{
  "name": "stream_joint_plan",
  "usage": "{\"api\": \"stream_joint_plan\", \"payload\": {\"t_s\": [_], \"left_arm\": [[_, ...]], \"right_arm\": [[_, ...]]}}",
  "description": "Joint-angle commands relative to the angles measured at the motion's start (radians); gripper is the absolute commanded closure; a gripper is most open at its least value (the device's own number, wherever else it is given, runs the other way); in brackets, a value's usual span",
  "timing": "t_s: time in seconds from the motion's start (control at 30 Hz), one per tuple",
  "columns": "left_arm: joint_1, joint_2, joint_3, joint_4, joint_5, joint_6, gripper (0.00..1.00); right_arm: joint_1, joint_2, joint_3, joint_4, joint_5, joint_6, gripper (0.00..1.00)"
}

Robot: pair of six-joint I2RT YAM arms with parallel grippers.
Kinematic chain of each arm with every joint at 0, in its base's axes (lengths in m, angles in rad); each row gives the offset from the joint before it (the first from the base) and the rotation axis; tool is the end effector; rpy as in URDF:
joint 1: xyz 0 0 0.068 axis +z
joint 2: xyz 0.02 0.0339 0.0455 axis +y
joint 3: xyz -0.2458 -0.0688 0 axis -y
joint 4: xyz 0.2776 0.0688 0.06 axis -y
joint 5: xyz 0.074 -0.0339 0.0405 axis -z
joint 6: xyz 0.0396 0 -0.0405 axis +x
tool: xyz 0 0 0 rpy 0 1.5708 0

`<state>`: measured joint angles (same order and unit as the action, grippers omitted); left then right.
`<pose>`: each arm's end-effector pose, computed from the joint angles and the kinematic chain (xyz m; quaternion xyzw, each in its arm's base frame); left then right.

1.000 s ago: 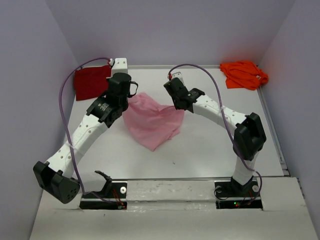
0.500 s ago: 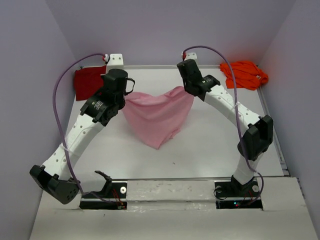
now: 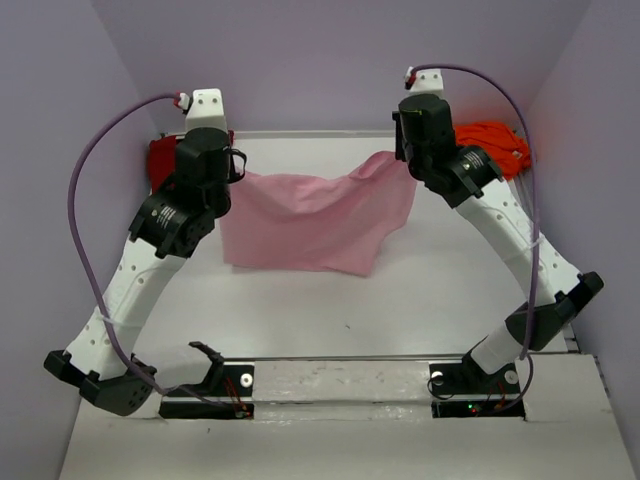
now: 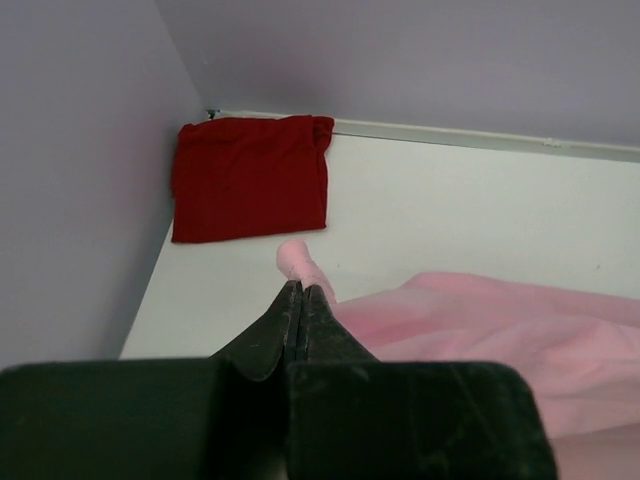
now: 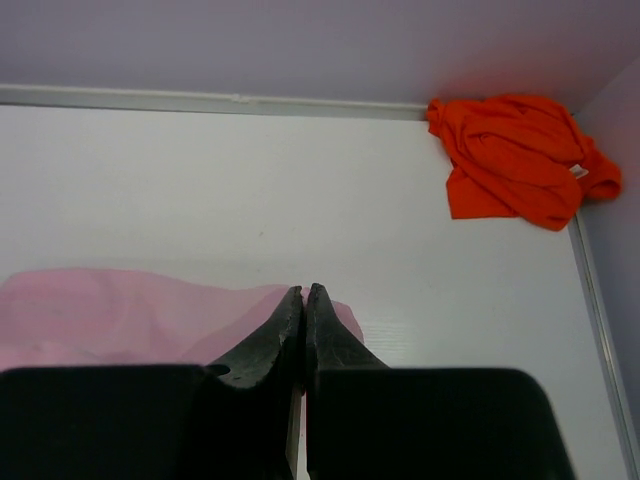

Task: Fold and stack the t-shirts
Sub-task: Flatten the tshirt out

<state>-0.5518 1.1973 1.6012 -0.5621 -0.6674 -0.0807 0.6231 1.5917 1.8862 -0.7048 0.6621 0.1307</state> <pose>0.2392 -0.1185 0.4901 -0.0390 0.7486 0.0461 0.6603 0.3146 0.1961 0.4553 -0.0199 0.8105 -0.0619 0.5821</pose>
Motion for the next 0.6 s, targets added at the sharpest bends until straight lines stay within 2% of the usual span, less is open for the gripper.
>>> {"api": "stream_joint_plan", "payload": {"t_s": [0.0,0.07,0.17,0.43,0.57], "left_arm": [[-0.074,-0.068,0.032,-0.039,-0.073,0.042,1.00],[-0.118,-0.093,0.039,-0.067,-0.144,0.045,1.00],[-0.163,-0.128,0.071,-0.114,-0.127,0.009,1.00],[-0.177,-0.217,0.080,-0.174,-0.132,-0.004,1.00],[-0.178,-0.268,0.130,-0.208,-0.165,-0.010,1.00]], "right_arm": [[0.004,-0.111,0.043,-0.044,0.014,0.001,1.00],[0.004,-0.140,0.063,-0.082,0.018,0.003,1.00],[0.013,-0.188,0.097,-0.139,0.027,0.004,1.00],[0.023,-0.291,0.177,-0.262,0.053,0.032,1.00],[0.023,-0.349,0.211,-0.304,0.073,0.027,1.00]]}}
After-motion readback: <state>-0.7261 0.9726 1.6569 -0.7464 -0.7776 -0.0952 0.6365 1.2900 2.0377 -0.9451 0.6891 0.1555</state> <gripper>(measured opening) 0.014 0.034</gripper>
